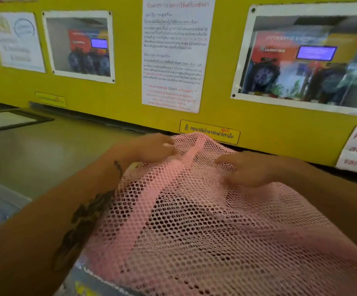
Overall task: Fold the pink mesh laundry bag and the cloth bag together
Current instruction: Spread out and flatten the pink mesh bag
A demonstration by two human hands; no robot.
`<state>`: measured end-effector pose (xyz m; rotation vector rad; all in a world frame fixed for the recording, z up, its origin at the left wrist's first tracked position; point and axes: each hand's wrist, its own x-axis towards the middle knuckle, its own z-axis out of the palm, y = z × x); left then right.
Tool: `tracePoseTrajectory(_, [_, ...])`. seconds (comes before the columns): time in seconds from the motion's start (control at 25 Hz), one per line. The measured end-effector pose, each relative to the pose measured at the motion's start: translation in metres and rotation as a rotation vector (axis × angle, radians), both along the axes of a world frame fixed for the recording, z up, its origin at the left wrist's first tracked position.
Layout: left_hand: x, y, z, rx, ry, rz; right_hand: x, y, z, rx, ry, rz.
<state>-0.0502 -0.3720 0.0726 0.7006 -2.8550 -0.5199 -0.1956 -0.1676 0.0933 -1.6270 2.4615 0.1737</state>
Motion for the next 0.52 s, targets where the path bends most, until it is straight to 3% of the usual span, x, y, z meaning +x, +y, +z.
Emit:
tracePoseTrajectory(0.08, [0.025, 0.015, 0.015, -0.066, 0.089, 0.009, 0.023, 0.006, 0.003, -0.186, -0.032, 0.085])
tracePoseTrajectory(0.16, [0.050, 0.038, 0.006, -0.016, 0.127, -0.037, 0.054, 0.015, 0.000, -0.258, -0.040, 0.174])
tracePoseTrajectory(0.32, [0.086, 0.068, -0.043, -0.024, -0.098, -0.008, 0.105, 0.031, -0.030, 0.057, -0.036, 0.238])
tracePoseTrajectory(0.52, [0.117, 0.066, -0.028, 0.000, -0.305, 0.103, 0.109, 0.040, -0.023, 0.028, -0.082, 0.264])
